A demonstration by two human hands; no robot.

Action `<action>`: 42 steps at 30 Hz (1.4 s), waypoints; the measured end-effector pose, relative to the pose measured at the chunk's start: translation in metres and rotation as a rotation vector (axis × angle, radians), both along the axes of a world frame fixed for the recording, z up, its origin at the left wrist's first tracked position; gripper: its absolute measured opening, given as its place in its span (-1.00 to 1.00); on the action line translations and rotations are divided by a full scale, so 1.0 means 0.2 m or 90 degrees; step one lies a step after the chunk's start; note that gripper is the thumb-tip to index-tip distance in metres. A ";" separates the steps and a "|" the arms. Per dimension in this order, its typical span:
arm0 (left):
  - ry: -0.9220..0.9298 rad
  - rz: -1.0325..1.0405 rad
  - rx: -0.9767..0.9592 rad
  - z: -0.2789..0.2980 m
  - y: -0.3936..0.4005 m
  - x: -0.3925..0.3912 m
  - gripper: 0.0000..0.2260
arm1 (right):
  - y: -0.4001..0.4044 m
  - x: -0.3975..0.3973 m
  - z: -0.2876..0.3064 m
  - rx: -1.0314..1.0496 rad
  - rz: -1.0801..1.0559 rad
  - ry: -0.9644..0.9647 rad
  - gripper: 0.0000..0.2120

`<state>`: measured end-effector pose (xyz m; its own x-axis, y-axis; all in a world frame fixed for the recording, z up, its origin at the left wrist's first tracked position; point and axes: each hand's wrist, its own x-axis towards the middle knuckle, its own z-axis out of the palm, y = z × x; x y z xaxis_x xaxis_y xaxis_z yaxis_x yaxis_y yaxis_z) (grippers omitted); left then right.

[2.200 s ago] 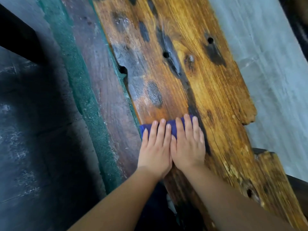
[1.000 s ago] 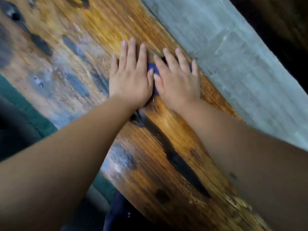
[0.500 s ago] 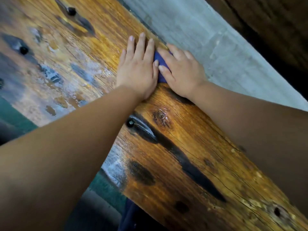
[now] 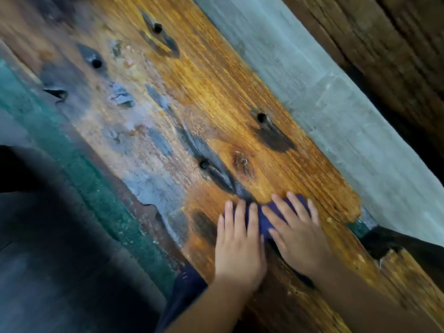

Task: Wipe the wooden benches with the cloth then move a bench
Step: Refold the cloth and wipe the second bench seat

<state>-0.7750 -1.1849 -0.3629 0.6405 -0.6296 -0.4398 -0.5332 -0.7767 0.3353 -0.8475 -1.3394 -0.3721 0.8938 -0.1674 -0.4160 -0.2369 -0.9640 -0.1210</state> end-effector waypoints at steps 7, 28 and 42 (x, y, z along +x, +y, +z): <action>0.014 0.031 0.038 0.12 0.12 -0.34 -0.41 | 0.05 -0.13 0.05 0.053 -0.015 0.017 -0.46; -0.159 0.288 -0.018 -0.17 0.46 1.18 -0.41 | 0.53 1.68 -0.13 -0.047 0.136 -0.130 -0.41; -0.239 0.270 -0.040 -0.23 0.63 2.59 -0.39 | 0.62 3.13 -0.10 -0.016 0.224 -0.113 -0.36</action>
